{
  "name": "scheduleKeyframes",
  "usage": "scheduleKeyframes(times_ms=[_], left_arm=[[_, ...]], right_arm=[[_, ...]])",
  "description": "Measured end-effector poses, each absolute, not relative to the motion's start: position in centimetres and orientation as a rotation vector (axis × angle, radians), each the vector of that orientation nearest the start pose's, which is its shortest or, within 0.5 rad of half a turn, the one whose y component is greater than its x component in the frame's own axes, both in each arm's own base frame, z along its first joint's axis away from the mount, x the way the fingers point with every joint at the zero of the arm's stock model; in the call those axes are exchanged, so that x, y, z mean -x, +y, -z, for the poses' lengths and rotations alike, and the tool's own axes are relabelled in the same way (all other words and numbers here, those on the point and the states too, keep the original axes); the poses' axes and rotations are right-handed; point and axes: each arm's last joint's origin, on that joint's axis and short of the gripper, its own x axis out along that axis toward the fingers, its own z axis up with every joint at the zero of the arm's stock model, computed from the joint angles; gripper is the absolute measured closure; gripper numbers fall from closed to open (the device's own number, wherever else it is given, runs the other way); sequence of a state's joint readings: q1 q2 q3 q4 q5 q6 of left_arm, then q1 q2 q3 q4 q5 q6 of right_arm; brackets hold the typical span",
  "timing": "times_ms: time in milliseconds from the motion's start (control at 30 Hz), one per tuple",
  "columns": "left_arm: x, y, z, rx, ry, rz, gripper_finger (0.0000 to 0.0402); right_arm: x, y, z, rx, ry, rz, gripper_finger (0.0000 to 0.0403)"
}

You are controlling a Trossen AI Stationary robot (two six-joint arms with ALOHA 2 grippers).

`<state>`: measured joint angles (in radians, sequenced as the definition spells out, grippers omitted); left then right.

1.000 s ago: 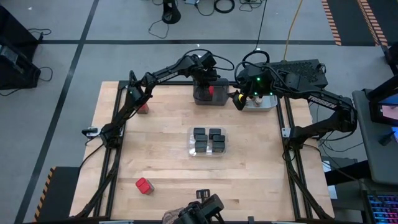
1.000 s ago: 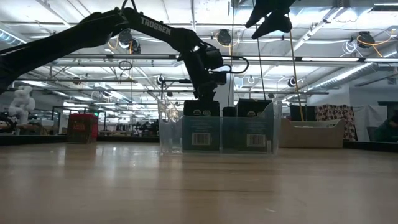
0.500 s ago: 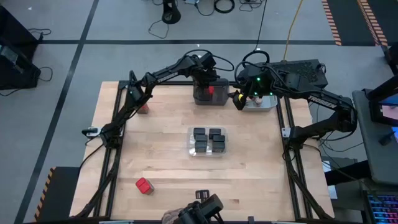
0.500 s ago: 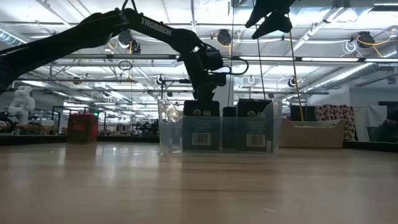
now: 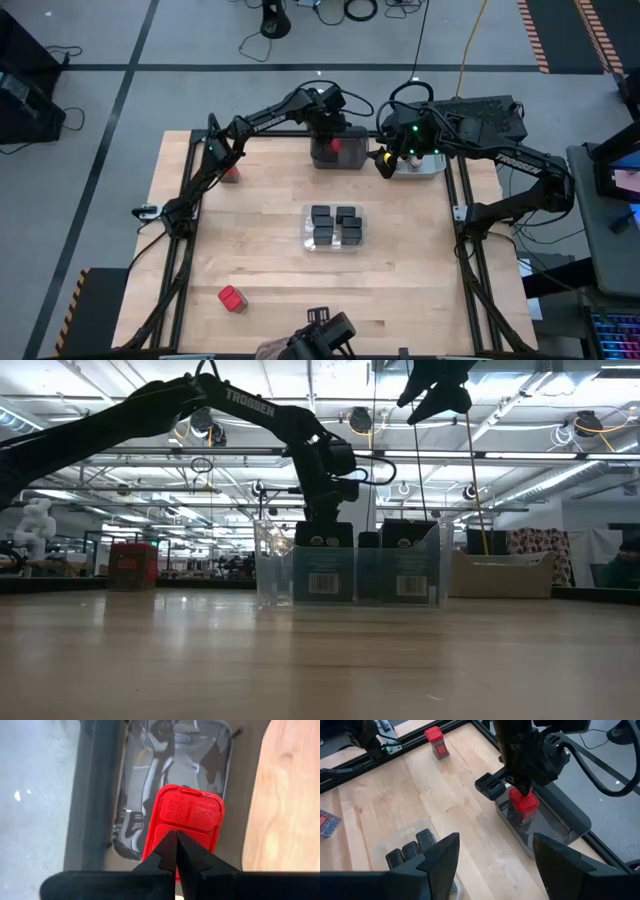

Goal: Sort spices by type
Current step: Put the red seasoning can into the black bin

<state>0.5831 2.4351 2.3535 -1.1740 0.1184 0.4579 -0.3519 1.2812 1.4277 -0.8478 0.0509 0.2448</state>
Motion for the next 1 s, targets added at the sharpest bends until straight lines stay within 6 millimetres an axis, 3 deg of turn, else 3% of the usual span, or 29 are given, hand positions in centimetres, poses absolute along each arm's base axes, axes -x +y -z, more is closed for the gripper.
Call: scheduleKeyframes(times_ms=[367, 567, 833, 1000], left_arm=[[-41.5, 27.0, -22.4, 0.051, 1.279, -0.133, 0.0394], [-41.1, 26.7, -23.7, 0.061, 1.261, -0.138, 0.0394], [-39.2, 25.4, -28.3, 0.036, 1.227, -0.130, 0.0394], [-36.1, 24.1, -33.4, 0.031, 1.197, -0.151, 0.0394]], right_arm=[[-23.6, -8.8, -39.0, -0.335, 0.644, 0.470, 0.0167], [-23.6, -8.8, -39.0, -0.333, 0.642, 0.472, 0.0167], [-23.7, -8.9, -39.0, -0.329, 0.635, 0.475, 0.0167], [-23.7, -8.9, -39.0, -0.336, 0.634, 0.477, 0.0167]])
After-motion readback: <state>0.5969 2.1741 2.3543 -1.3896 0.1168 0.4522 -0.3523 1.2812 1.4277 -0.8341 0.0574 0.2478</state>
